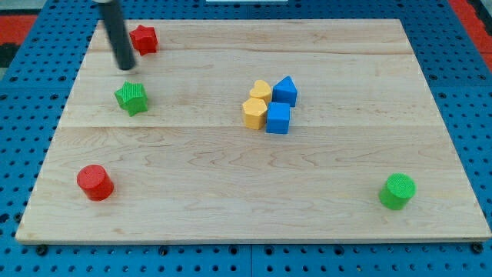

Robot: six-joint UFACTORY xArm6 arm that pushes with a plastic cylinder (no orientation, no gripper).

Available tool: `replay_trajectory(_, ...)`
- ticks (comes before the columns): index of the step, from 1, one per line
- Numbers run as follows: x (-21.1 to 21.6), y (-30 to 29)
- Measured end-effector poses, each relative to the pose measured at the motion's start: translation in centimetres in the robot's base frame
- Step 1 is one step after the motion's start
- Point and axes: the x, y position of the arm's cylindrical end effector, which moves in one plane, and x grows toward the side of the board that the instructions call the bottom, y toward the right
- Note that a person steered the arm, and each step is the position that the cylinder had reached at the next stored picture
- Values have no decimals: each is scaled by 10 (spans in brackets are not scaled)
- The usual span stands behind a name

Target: Push the red star vertically above the yellow heart

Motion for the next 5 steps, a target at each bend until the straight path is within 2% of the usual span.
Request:
replay_trajectory(2,-60,5)
replay_trajectory(3,-59,10)
replay_trajectory(5,-59,79)
